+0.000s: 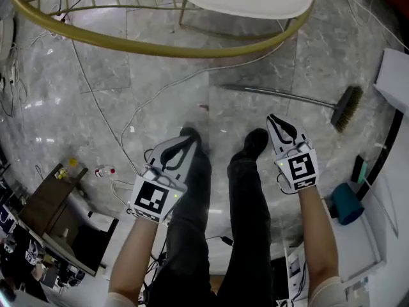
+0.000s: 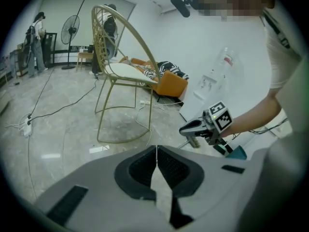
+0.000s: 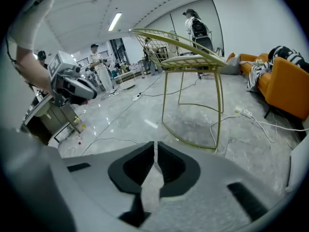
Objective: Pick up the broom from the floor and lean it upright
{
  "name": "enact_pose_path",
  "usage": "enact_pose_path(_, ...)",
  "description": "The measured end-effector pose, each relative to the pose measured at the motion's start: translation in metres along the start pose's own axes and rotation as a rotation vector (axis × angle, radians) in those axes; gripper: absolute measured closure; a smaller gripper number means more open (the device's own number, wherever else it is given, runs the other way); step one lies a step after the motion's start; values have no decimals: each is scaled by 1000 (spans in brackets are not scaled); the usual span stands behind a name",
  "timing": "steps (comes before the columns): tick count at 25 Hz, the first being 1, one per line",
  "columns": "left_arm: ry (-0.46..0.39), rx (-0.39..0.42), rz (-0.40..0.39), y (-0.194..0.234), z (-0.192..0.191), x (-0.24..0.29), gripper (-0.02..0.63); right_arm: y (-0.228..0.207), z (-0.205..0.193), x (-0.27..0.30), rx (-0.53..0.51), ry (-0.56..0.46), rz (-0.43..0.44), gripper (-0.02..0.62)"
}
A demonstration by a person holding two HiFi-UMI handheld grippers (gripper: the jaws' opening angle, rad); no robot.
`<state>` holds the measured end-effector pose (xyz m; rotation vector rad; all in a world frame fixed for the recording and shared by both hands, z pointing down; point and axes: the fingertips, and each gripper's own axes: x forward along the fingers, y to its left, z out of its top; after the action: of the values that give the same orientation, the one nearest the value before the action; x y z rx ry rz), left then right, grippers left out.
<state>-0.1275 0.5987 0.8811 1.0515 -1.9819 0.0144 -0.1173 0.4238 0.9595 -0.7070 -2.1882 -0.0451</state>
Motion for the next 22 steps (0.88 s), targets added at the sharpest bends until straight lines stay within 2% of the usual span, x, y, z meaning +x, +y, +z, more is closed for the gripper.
enact_pose_path(4,18,27,-26,1,-23,24,595,-8,-31,34,1,9,-12,565)
enact_pose_path(12,40,70,-79,-1,-64,84,595,-30,-108,94,-115,91,-35,527)
enact_pose_path(16,65,115,-124,-5,-87,113,595,-39,-149,119,-216,139,-66,493)
enact_pose_path(22,96,196,-196,-9,-116,151,595,-64,-197,149,-262,184,-98,475)
